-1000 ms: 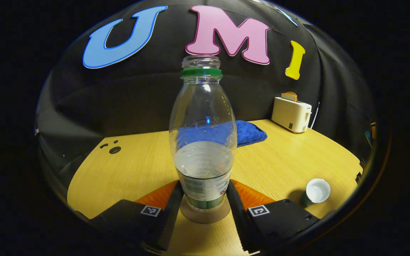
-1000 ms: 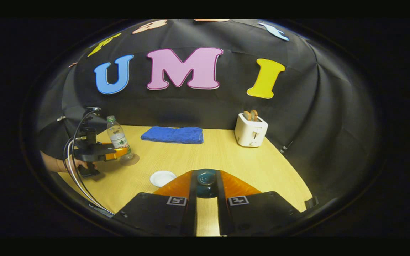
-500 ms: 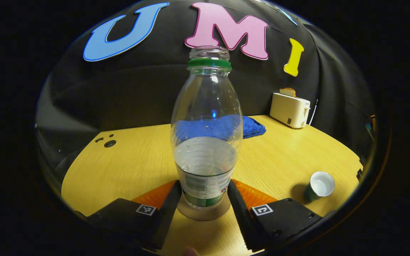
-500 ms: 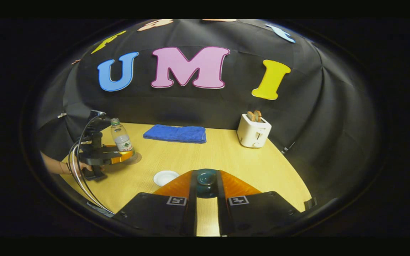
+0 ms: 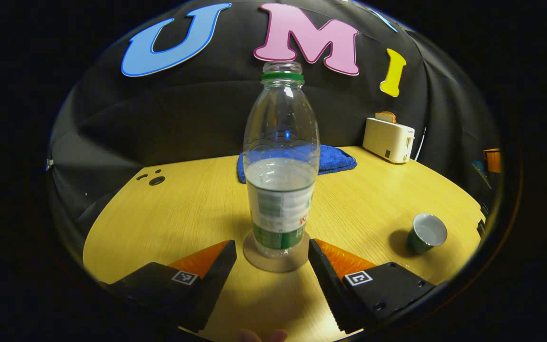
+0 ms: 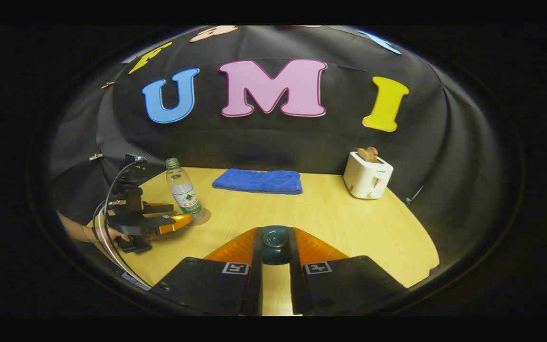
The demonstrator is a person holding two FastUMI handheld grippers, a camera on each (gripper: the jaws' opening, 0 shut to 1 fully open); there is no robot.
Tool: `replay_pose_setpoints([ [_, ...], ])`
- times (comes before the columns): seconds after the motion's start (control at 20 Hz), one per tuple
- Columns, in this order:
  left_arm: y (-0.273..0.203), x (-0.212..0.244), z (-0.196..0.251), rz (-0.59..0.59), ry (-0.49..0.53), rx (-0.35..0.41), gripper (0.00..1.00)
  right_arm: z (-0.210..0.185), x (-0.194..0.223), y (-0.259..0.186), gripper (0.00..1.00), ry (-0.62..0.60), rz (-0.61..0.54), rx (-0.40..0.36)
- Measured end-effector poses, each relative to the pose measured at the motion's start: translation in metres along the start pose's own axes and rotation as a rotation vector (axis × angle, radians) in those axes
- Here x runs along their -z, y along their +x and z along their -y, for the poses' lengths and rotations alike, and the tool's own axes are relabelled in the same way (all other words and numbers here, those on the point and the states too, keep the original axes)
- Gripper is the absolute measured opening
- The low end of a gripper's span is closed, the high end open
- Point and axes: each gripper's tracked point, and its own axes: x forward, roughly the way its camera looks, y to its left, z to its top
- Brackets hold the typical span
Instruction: Open the teacup lid with one hand, grasp the water bottle and pour water into the teacup with the other hand; after pouring, place the water bottle on the coaster and then close the teacup lid.
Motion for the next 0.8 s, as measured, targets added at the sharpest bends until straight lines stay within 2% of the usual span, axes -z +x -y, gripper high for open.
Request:
replay_pose_setpoints([
  [0.05,-0.008,0.003,0.001,-0.004,-0.002,-0.006,0.96,-0.005,0.005,0.009,0.28,0.008,-0.004,-0.012],
  [0.1,-0.015,0.008,0.000,-0.012,-0.008,-0.012,0.96,-0.009,0.011,0.016,0.23,0.017,-0.012,-0.024],
  [0.35,-0.056,0.029,-0.008,-0.059,-0.095,-0.079,0.96,-0.023,0.042,0.053,0.28,0.001,-0.056,-0.066],
  [0.45,-0.072,0.034,-0.013,-0.061,-0.091,-0.109,0.93,-0.027,0.052,0.064,0.28,0.004,-0.065,-0.077],
  [0.5,-0.080,0.035,-0.015,-0.059,-0.088,-0.118,0.96,-0.029,0.057,0.069,0.28,0.008,-0.070,-0.083],
  [0.55,-0.088,0.035,-0.016,-0.056,-0.090,-0.122,0.96,-0.031,0.063,0.073,0.30,0.006,-0.078,-0.089],
  [0.6,-0.094,0.036,-0.016,-0.052,-0.093,-0.125,0.96,-0.032,0.066,0.077,0.28,-0.005,-0.084,-0.090],
  [0.8,-0.112,0.038,-0.023,-0.045,-0.113,-0.146,0.96,-0.033,0.078,0.086,0.28,-0.030,-0.088,-0.084],
])
